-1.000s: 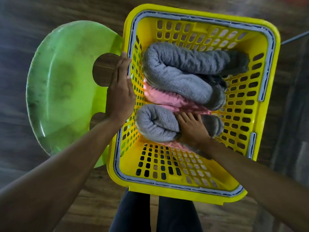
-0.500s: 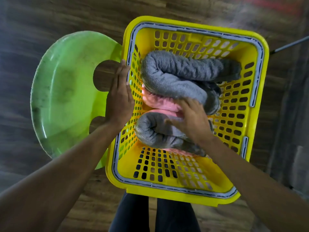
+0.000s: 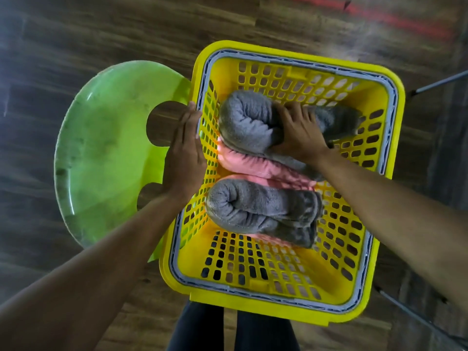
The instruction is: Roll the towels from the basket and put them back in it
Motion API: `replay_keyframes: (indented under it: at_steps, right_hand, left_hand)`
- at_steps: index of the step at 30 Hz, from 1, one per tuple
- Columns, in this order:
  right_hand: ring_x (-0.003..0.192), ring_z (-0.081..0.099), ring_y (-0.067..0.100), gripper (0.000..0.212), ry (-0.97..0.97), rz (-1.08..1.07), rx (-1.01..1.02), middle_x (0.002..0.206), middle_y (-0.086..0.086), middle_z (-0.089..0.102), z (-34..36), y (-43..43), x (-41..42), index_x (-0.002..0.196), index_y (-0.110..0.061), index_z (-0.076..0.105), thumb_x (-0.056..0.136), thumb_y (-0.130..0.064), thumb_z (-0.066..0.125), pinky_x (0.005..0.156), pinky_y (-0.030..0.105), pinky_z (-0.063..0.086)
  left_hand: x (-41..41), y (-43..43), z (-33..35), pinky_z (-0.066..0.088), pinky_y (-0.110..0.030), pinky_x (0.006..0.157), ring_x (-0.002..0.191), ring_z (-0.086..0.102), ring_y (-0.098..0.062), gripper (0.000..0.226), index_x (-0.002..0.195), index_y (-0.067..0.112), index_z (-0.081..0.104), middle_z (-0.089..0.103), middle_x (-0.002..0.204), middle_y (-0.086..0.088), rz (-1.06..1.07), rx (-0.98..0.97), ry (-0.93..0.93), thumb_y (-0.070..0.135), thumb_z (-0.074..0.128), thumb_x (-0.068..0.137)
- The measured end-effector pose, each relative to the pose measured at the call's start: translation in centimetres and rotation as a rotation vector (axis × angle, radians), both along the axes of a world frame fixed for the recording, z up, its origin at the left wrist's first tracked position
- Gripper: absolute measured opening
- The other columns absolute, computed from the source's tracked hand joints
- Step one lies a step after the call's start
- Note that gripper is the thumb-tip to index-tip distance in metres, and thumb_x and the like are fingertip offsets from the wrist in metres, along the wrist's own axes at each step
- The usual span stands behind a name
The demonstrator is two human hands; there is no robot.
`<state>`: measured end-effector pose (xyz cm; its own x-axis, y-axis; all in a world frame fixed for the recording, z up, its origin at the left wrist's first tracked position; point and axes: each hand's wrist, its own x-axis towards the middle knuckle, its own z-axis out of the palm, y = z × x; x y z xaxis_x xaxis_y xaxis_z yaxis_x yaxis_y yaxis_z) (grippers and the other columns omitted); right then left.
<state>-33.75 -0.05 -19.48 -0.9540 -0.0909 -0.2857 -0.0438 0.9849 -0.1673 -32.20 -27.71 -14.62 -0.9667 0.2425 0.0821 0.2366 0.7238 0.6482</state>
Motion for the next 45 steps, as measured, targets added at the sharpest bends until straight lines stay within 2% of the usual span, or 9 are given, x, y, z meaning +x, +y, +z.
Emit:
replay_keyframes:
  at_steps: [4, 11, 18, 23, 28, 34, 40, 42, 45]
  right_hand:
    - [0.132, 0.034, 0.041, 0.128, -0.110, -0.010, 0.027, 0.147, 0.021, 0.032, -0.9, -0.3, 0.4, 0.155, -0.017, 0.006, 0.060, -0.067, 0.076, 0.105, 0.053, 0.027]
    - [0.119, 0.047, 0.036, 0.106, 0.056, -0.106, -0.056, 0.128, 0.013, 0.052, 3.5, -2.0, 1.7, 0.150, -0.024, 0.027, 0.059, -0.075, 0.040, 0.097, 0.047, 0.032]
    - [0.114, 0.046, 0.034, 0.113, -0.084, -0.079, -0.123, 0.124, 0.013, 0.048, 6.9, -5.0, 11.7, 0.149, -0.023, 0.025, 0.053, -0.072, 0.057, 0.099, 0.048, 0.034]
    - [0.129, 0.042, 0.038, 0.103, -0.228, 0.006, -0.083, 0.134, 0.014, 0.046, 0.2, -7.0, 19.5, 0.151, -0.026, 0.023, 0.063, -0.058, 0.063, 0.115, 0.054, 0.015]
    - [0.146, 0.019, 0.036, 0.117, -0.278, -0.043, -0.048, 0.156, 0.014, 0.027, -1.5, -7.4, 19.3, 0.155, -0.026, 0.011, 0.063, -0.072, 0.065, 0.116, 0.058, 0.006]
    - [0.146, 0.023, 0.034, 0.118, -0.133, 0.044, -0.078, 0.157, 0.013, 0.028, -0.6, -7.7, 20.0, 0.155, -0.023, 0.018, 0.061, -0.075, 0.064, 0.115, 0.063, 0.011]
    - [0.147, 0.017, 0.030, 0.119, -0.275, 0.005, -0.156, 0.160, 0.009, 0.020, -1.5, -7.2, 19.3, 0.155, -0.028, -0.004, 0.064, -0.078, 0.053, 0.117, 0.052, 0.003]
    - [0.147, 0.015, 0.027, 0.115, -0.359, -0.013, -0.270, 0.159, 0.005, 0.019, -0.3, -6.4, 18.2, 0.155, -0.031, 0.002, 0.064, -0.077, 0.055, 0.118, 0.051, 0.004]
    - [0.132, 0.044, 0.027, 0.082, -0.379, -0.242, -0.530, 0.144, 0.005, 0.047, 2.8, -4.7, 15.8, 0.145, -0.024, 0.039, 0.077, -0.054, 0.072, 0.110, 0.042, 0.035]
  left_hand:
    - [0.1, 0.0, -0.1, 0.047, -0.038, 0.101, 0.144, 0.030, -0.021, 0.044, 0.144, 0.006, 0.039, 0.029, 0.158, -0.006, -0.007, 0.001, -0.005, 0.008, 0.029, 0.101]
    - [0.1, -0.3, 0.0, 0.042, -0.038, 0.107, 0.145, 0.029, -0.023, 0.042, 0.144, 0.004, 0.039, 0.030, 0.157, -0.010, -0.019, 0.043, -0.023, 0.005, 0.031, 0.102]
    - [-0.2, -0.6, -0.5, 0.033, -0.027, 0.112, 0.143, 0.033, -0.020, 0.038, 0.140, 0.004, 0.044, 0.034, 0.155, -0.009, 0.001, 0.121, -0.043, 0.008, 0.033, 0.104]
    - [-0.4, -0.6, -0.9, 0.047, -0.047, 0.098, 0.137, 0.042, -0.029, 0.042, 0.141, 0.008, 0.043, 0.033, 0.157, -0.005, 0.004, 0.126, -0.046, 0.006, 0.033, 0.100]
    - [-0.1, -0.4, -0.6, 0.051, -0.042, 0.083, 0.114, 0.056, -0.044, 0.047, 0.145, 0.017, 0.038, 0.029, 0.159, 0.002, 0.013, 0.075, -0.058, 0.009, 0.031, 0.099]
    - [-0.2, -0.3, -0.2, 0.052, -0.044, 0.082, 0.113, 0.055, -0.045, 0.046, 0.145, 0.017, 0.038, 0.025, 0.159, 0.006, 0.016, 0.050, -0.059, 0.011, 0.029, 0.101]
    - [0.1, 0.0, 0.2, 0.052, -0.044, 0.082, 0.113, 0.056, -0.044, 0.045, 0.145, 0.016, 0.038, 0.026, 0.159, 0.006, 0.025, -0.002, -0.033, 0.011, 0.029, 0.102]
    - [0.0, 0.1, 0.3, 0.051, -0.044, 0.085, 0.117, 0.054, -0.043, 0.045, 0.145, 0.014, 0.037, 0.025, 0.160, 0.004, -0.002, -0.022, -0.038, 0.011, 0.029, 0.101]
    - [-0.1, 0.0, 1.5, 0.039, -0.048, 0.108, 0.141, 0.033, -0.034, 0.046, 0.145, 0.007, 0.036, 0.025, 0.159, -0.008, -0.003, -0.111, -0.058, 0.010, 0.032, 0.099]
